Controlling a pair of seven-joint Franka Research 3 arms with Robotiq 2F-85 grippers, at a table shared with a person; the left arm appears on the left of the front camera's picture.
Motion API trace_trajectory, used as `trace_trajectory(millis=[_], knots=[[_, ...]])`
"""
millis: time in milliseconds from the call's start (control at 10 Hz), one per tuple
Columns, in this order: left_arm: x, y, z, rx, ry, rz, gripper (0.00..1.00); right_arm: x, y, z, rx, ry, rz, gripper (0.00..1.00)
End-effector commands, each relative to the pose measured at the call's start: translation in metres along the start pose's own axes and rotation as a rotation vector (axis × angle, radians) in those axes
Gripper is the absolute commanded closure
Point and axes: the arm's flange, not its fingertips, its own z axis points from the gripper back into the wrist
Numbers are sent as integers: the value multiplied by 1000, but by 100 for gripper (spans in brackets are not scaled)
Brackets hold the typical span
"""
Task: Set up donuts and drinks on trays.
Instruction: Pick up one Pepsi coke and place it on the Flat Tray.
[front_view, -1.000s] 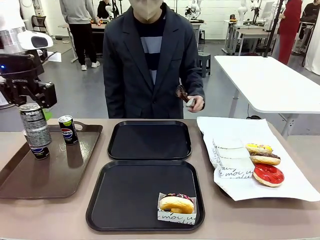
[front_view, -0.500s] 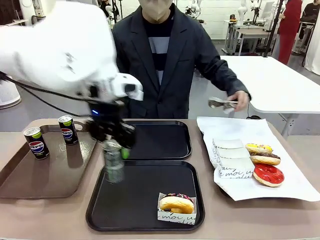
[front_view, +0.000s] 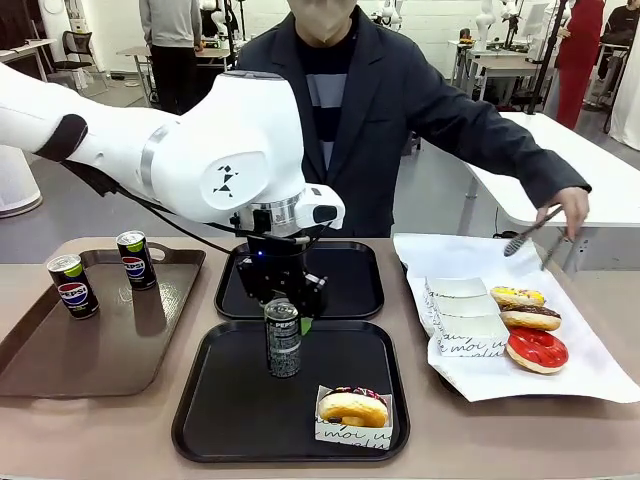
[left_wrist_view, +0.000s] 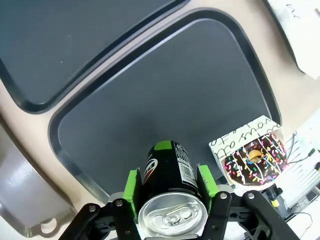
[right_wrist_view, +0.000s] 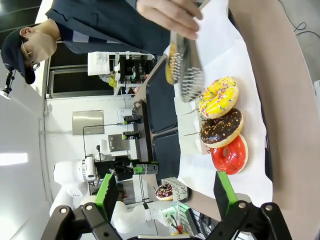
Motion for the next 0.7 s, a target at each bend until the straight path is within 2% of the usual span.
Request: trace_trajectory(millis=[0,600], knots=[[-1,8,2,7,-45,-14,43,-1,0,0,10,3,2,0],[5,37,-26,80,-141,-52,43,-1,0,0,10,3,2,0]])
